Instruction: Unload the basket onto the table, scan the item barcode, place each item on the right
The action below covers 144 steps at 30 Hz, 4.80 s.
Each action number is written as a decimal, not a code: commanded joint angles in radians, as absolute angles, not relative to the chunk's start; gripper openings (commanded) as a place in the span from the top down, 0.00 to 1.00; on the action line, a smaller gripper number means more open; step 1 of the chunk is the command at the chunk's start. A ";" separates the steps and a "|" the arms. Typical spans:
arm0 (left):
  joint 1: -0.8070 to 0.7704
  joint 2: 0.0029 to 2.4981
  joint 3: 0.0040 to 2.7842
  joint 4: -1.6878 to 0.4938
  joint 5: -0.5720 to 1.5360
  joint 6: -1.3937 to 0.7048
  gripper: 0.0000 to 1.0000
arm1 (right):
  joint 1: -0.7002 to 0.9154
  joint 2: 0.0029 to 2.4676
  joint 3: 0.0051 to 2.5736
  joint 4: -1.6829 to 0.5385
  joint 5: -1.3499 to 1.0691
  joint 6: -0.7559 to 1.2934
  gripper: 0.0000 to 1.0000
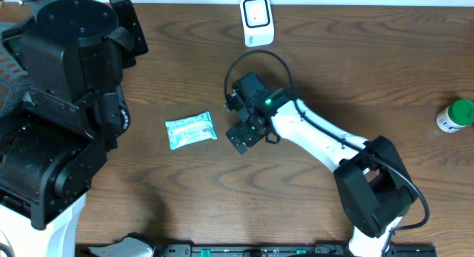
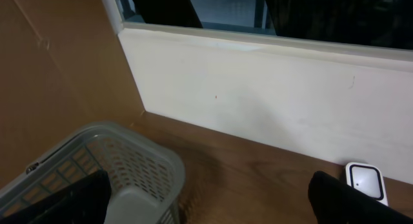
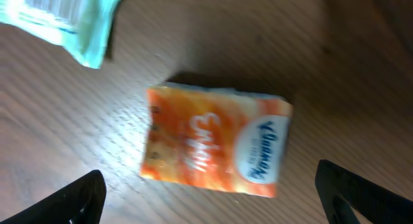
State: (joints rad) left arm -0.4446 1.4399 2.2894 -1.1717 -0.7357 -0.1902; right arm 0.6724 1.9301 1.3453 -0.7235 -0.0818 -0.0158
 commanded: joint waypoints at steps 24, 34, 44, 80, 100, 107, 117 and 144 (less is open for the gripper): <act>-0.439 1.431 2.294 -1.174 -0.741 -0.203 0.02 | 0.681 2.042 1.357 -0.691 0.160 0.216 0.32; -0.439 1.431 2.294 -1.174 -0.741 -0.203 0.02 | 0.657 2.042 1.415 -0.892 0.130 0.598 0.19; -0.439 1.431 2.294 -1.174 -0.741 -0.203 0.02 | 0.650 2.041 1.495 -1.003 0.001 0.440 0.01; -0.439 1.431 2.294 -1.174 -0.741 -0.203 0.02 | 0.424 2.138 1.726 -1.603 -0.397 0.380 0.01; -0.439 1.431 2.294 -1.174 -0.741 -0.203 0.02 | 0.473 2.364 1.996 -1.529 -0.087 0.358 0.01; -0.439 1.431 2.294 -1.174 -0.742 -0.203 0.02 | 0.478 2.374 1.996 -1.492 -0.123 0.336 0.01; -0.439 1.431 2.294 -1.174 -0.741 -0.203 0.02 | 0.513 2.374 1.996 -1.530 -0.160 0.297 0.01; -0.439 1.431 2.294 -1.174 -0.741 -0.203 0.02 | 0.513 2.454 1.995 -1.475 -0.201 0.275 0.07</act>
State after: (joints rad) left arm -0.4450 1.4399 2.2894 -1.1717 -0.7357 -0.1902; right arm 0.5060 2.4340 1.9823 -1.4670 -0.1829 0.2874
